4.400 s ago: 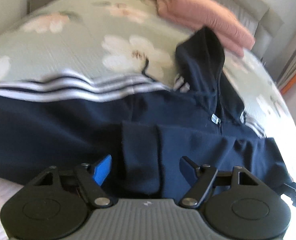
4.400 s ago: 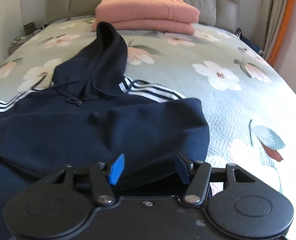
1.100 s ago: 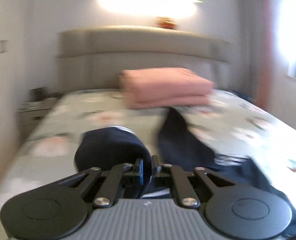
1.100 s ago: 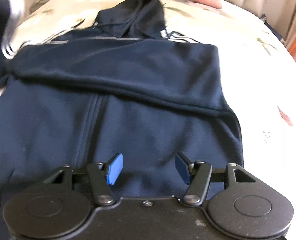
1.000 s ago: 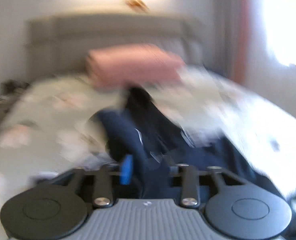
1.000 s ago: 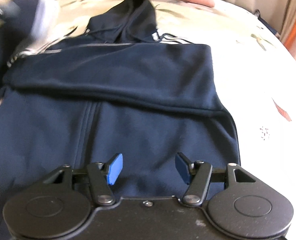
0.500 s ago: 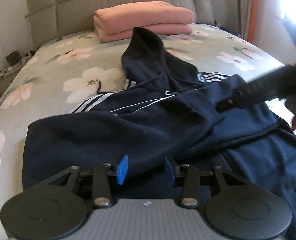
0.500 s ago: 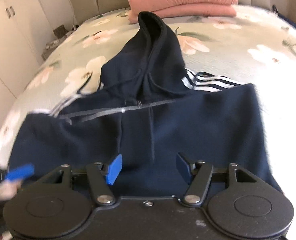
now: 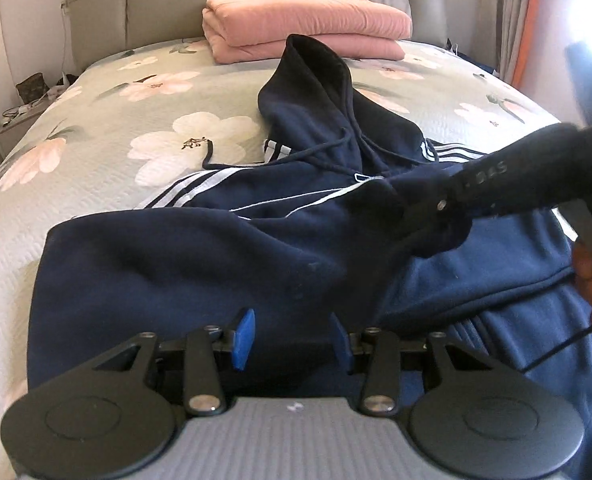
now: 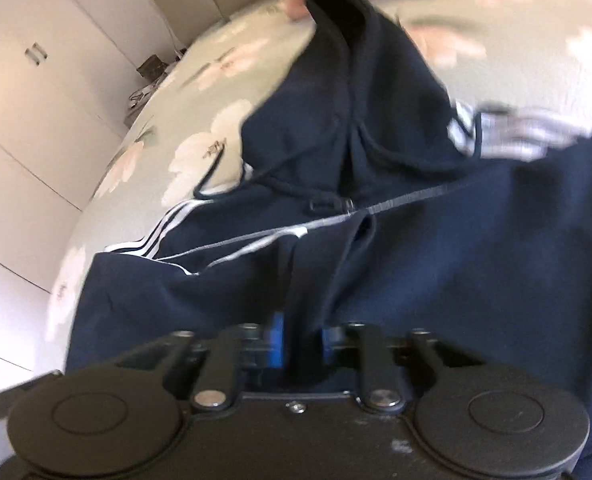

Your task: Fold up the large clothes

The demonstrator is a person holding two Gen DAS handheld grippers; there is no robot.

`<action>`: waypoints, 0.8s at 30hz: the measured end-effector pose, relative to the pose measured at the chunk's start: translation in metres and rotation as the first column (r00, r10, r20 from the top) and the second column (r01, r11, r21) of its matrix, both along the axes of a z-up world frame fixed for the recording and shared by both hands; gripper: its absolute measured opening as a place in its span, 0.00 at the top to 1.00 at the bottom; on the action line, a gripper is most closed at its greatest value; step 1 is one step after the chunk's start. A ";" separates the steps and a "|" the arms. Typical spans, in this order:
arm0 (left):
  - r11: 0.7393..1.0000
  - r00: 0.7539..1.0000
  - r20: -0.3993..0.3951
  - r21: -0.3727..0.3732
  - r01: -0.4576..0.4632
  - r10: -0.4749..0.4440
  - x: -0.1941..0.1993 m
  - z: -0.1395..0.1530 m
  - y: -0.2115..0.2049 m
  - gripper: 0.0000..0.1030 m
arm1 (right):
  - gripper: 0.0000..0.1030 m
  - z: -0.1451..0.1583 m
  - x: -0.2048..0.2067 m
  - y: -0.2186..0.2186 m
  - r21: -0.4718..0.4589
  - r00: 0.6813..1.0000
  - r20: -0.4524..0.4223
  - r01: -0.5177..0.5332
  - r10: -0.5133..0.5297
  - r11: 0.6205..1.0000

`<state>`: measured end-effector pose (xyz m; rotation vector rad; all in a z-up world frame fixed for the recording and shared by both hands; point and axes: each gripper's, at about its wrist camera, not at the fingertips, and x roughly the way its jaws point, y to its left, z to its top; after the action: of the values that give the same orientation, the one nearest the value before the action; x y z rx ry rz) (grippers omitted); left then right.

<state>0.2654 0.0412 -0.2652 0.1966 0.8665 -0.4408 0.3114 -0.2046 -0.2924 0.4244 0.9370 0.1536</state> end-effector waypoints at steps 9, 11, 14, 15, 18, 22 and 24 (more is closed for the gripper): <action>0.998 0.997 0.070 -0.062 0.015 -0.010 0.003 0.037 -0.013 0.55 | 0.85 0.089 -0.048 -0.049 -0.316 0.967 0.232 0.177 -0.105 0.932; 0.996 0.998 0.067 -0.087 0.016 -0.011 0.008 0.038 -0.018 0.51 | 0.85 0.095 -0.059 -0.077 -0.361 0.957 0.237 0.245 -0.165 0.900; 0.996 0.999 0.037 -0.085 0.006 -0.003 0.019 0.025 -0.027 0.50 | 0.76 0.068 -0.060 -0.107 -0.386 0.964 0.127 0.264 -0.233 0.884; 0.997 1.000 0.020 -0.079 -0.006 0.007 0.024 0.017 -0.029 0.50 | 0.66 0.050 -0.055 -0.115 -0.381 0.967 0.063 0.252 -0.247 0.889; 0.998 0.997 -0.069 -0.041 -0.049 0.046 0.036 -0.005 -0.030 0.53 | 0.52 -0.005 -0.045 -0.131 -0.467 0.944 -0.118 0.221 -0.308 0.856; 0.997 0.999 -0.024 -0.059 -0.049 0.048 0.033 0.001 -0.021 0.53 | 0.52 0.014 -0.057 -0.136 -0.408 0.948 -0.017 0.283 -0.317 0.868; 0.998 0.999 0.001 -0.052 -0.039 0.039 0.033 0.003 -0.022 0.53 | 0.52 0.025 -0.055 -0.122 -0.422 0.969 0.052 0.240 -0.241 0.874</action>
<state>0.2985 0.0192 -0.2618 0.1318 0.8547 -0.4266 0.2561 -0.3268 -0.2672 0.1308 0.8822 -0.2786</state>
